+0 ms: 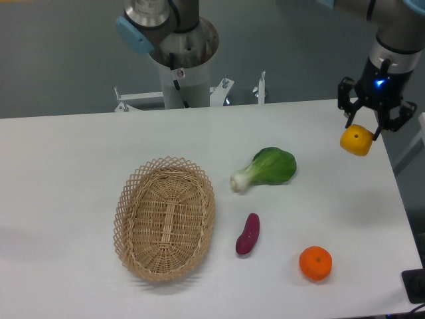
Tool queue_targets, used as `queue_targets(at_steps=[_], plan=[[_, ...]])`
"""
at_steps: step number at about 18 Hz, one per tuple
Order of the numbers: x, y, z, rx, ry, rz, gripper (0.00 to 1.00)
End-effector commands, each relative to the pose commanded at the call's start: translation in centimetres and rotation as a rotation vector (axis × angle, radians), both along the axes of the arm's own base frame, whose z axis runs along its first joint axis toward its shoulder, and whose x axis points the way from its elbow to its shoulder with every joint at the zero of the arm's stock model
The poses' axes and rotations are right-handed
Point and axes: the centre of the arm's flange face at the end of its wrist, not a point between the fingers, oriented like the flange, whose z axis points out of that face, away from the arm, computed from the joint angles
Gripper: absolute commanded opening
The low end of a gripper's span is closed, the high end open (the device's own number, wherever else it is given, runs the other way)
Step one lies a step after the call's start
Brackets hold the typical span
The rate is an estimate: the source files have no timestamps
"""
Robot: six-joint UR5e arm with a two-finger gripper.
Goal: Place the mango in the basket
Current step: 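Carry the held yellow mango with the gripper toward the wicker basket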
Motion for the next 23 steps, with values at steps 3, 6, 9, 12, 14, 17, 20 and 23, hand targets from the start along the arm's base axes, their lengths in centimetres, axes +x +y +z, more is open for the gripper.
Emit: queue_targets(at_steps=[3,6,9,12,14,17,20,23], plan=[[1.2,2.0,-0.5,0.005,-0.009,0.045,0.60],[3.4,5.3,-1.3,0.007,-0.024,0.082,0.60],[6.1,8.4,-3.0,0.018,-0.024,0.138,0.60],[9.4,11.4,-4.9,0.023,-0.013,0.182,0.59],[12.2,13.1,-5.5,0.012,-0.017,0.183,0.59],[16.6,14.8,-6.6,-0.003,-0.043,0.174,0.58],[20.3,17.4,-8.0,-0.018,-0.070,0.192,0.58],[23.4,19.9,-8.1,-0.005,-0.062,0.158,0.58]])
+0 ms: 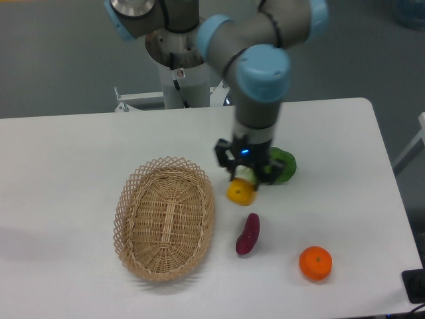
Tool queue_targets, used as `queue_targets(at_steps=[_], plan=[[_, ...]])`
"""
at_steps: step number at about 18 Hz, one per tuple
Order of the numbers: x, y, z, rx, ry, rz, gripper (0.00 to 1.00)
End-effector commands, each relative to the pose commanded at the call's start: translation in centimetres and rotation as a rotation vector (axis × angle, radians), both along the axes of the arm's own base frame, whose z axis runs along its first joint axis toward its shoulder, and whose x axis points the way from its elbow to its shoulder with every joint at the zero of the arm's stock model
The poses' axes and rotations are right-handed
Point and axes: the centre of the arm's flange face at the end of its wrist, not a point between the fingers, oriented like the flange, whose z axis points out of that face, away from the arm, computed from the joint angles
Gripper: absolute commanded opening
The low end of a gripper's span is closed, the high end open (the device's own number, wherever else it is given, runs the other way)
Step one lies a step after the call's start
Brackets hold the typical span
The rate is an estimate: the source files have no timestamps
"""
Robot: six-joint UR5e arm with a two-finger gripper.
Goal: Place the mango in the basket
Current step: 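Carry the held yellow mango with the gripper toward the wicker basket, then lower the mango into the basket and open the gripper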
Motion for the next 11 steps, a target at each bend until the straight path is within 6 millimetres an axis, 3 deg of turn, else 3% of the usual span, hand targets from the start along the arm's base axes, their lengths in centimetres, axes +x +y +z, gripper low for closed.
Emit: queue_targets(at_steps=[4,7,11], plan=[[3.2,2.0,-0.7,-0.005,-0.009,-0.051,0.58],[6.1,3.0,-4.6,-0.074,-0.038,-0.105,0.58],[8.0,4.4,-7.1,-0.116,-0.047,-0.151,0.59]])
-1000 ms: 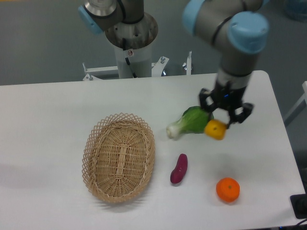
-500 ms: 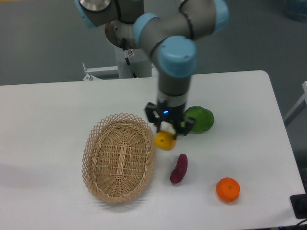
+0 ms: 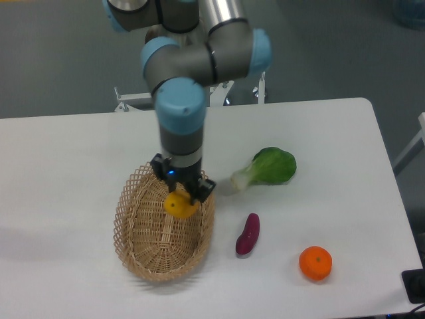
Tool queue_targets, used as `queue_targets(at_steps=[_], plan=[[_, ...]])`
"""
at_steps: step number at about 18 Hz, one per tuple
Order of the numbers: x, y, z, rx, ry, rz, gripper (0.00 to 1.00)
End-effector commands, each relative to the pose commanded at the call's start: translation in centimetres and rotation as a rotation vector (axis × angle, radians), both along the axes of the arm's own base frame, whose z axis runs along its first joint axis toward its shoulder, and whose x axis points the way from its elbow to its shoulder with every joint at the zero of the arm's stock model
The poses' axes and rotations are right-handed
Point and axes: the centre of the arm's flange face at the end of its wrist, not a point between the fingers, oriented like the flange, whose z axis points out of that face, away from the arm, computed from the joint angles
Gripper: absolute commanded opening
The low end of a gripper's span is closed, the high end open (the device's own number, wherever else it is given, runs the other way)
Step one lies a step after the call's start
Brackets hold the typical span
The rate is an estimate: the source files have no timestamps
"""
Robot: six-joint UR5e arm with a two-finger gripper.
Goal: Place the mango in the basket
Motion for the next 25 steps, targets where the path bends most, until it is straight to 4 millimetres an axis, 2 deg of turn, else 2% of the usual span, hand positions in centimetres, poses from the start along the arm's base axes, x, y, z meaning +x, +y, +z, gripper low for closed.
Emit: queue_targets(at_steps=[3,4,5,9,11,14,17,21,22,25], plan=[[1.1,0.7,-0.8,-0.016,0.002,-0.025,0.62],[1.2,0.8,-1.3,-0.023,-0.001,-0.028,0.78],[0.9,0.9,-1.1,-0.019,0.009,-0.031,0.98],[0.8,1.0,0.0,-0.006,0.018,-0.023,1.00],[-0.3,1.6,1.9,0.032,0.040,-0.018,1.00],[-3.6,2.0,5.0,0.083,0.083,0.030,1.00],[-9.0,0.4,7.7,0.113,0.118,0.099,1.00],[-15.6,-2.9,11.1,0.133,0.146,0.168,1.00],[-17.2,-4.1,12.0,0.126,0.145,0.168,1.00],[-20.7,-8.1,13.8,0.094,0.130,0.149,1.00]])
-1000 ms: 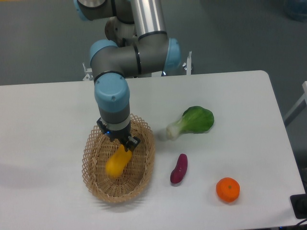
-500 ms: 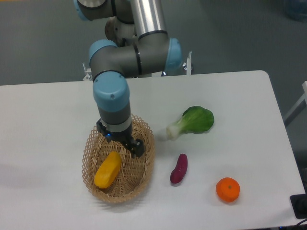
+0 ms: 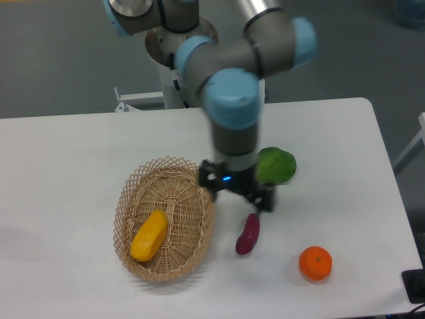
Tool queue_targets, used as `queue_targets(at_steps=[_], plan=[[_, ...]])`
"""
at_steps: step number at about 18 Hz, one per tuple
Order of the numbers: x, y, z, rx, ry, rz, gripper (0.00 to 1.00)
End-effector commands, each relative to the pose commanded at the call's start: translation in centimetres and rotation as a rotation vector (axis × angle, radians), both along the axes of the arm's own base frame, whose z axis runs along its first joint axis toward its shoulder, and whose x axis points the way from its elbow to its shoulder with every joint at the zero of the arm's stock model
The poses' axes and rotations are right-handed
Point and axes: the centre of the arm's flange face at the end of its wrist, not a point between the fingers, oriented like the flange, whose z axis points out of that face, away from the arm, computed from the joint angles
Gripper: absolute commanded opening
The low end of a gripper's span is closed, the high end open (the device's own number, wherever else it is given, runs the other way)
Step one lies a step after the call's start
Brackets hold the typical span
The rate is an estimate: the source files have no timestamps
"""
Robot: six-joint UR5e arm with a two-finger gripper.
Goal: Place the mango in the basket
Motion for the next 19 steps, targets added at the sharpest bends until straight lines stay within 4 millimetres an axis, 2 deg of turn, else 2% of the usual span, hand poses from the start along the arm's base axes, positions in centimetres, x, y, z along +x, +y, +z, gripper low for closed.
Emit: queue_targets(at_steps=[1,5,7,8,14,19], plan=[[-0.7,-1.3,0.6,-0.004,0.002,-0.014,1.00],[-3.0,-5.7,1.0,-0.045,-0.021,-0.096,1.00],[-3.9,-7.1,0.9,-0.057,-0.025,-0.120,1.00],[-4.1,-8.0,1.5,-0.057,-0.020,-0.128,1.00],[-4.8,-9.6,2.0,-0.065,-0.020,-0.127,1.00],[-4.9,-9.6,2.2,-0.060,-0.015,-0.126,1.00]])
